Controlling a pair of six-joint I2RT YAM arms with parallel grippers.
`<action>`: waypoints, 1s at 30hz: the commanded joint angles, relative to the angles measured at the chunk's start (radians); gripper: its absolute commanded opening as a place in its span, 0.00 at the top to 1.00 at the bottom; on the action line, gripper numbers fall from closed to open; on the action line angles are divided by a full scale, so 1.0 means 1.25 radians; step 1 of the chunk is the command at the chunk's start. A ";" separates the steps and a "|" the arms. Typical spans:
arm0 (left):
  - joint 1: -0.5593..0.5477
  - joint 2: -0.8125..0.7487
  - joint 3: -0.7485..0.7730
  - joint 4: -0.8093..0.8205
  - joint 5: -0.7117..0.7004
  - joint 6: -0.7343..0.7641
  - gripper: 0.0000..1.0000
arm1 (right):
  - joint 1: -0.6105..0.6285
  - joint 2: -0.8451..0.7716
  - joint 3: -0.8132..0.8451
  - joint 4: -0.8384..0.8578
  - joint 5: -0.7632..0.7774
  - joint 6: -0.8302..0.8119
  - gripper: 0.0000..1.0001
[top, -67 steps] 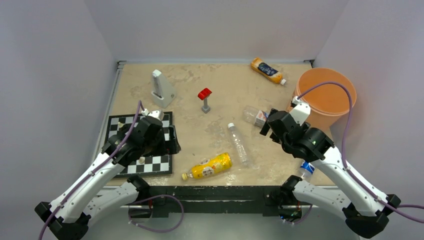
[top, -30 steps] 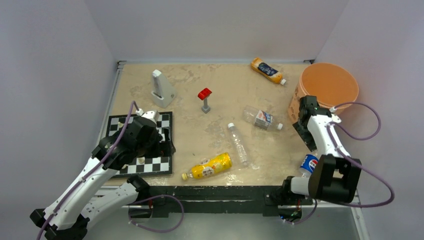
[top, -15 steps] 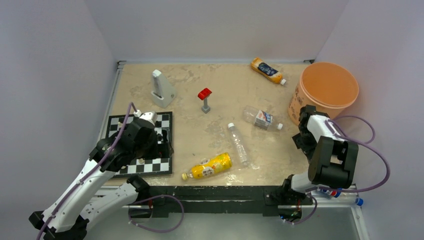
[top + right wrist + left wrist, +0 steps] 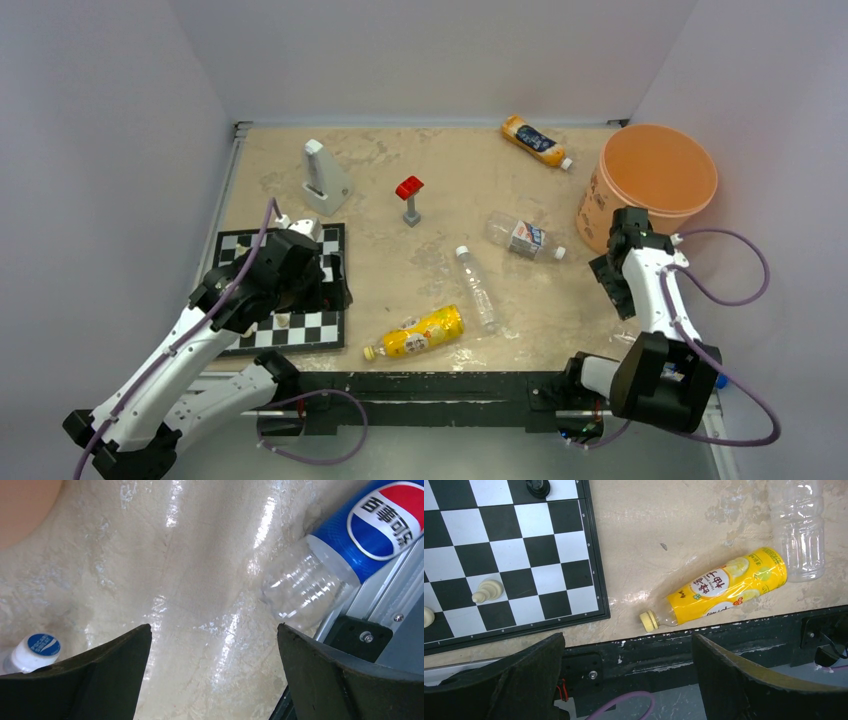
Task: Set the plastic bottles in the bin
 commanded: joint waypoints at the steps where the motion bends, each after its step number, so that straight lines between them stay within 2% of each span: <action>1: -0.003 0.007 0.038 0.025 0.010 -0.003 0.00 | -0.004 -0.046 0.052 -0.098 -0.012 0.059 0.02; 9: -0.003 -0.001 0.047 0.015 0.009 0.008 0.00 | -0.005 -0.093 0.046 -0.206 0.047 0.150 0.02; 13: -0.003 -0.021 0.054 -0.014 -0.027 0.022 0.00 | -0.006 -0.131 0.012 -0.263 0.093 0.248 0.02; 19: -0.003 -0.051 0.053 -0.027 -0.031 0.023 0.00 | -0.010 -0.166 -0.001 -0.249 0.124 0.350 0.05; 30: -0.003 -0.087 0.042 -0.032 -0.013 0.022 0.00 | -0.094 -0.067 -0.004 -0.219 0.185 0.416 0.01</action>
